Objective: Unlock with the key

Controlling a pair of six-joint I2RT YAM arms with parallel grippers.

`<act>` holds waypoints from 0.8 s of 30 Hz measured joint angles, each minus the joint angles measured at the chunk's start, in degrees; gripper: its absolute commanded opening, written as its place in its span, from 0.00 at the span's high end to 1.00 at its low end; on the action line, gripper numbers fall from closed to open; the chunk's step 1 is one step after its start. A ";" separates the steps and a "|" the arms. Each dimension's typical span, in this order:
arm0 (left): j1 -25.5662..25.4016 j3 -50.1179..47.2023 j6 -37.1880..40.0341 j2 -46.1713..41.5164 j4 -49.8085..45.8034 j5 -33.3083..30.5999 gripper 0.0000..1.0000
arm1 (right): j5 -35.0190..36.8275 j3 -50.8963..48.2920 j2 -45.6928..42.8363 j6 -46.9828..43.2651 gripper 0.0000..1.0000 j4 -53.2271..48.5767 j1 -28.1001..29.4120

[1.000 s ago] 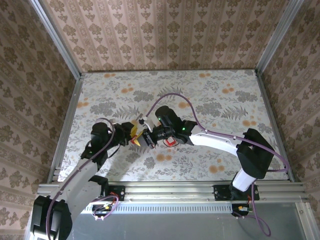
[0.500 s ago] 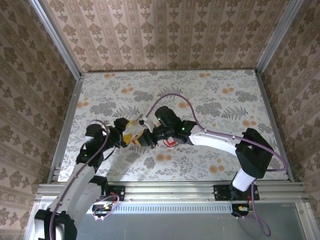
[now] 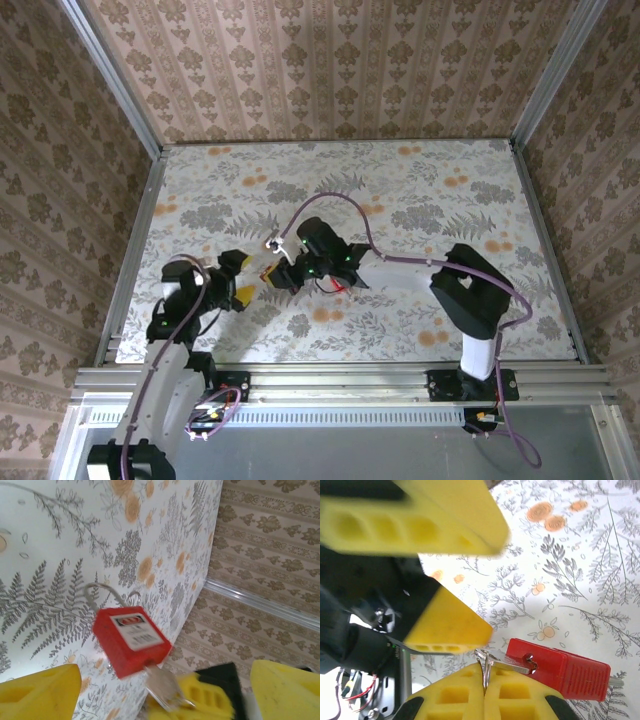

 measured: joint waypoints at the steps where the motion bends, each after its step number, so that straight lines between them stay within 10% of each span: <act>1: 0.20 0.52 1.03 0.17 -1.07 0.00 0.12 | 0.00 -0.13 0.87 0.72 1.00 1.01 -0.07; 24: -6.73 16.13 22.25 14.01 -17.57 -9.62 0.10 | 0.04 -22.27 -4.46 12.39 0.48 10.75 -0.42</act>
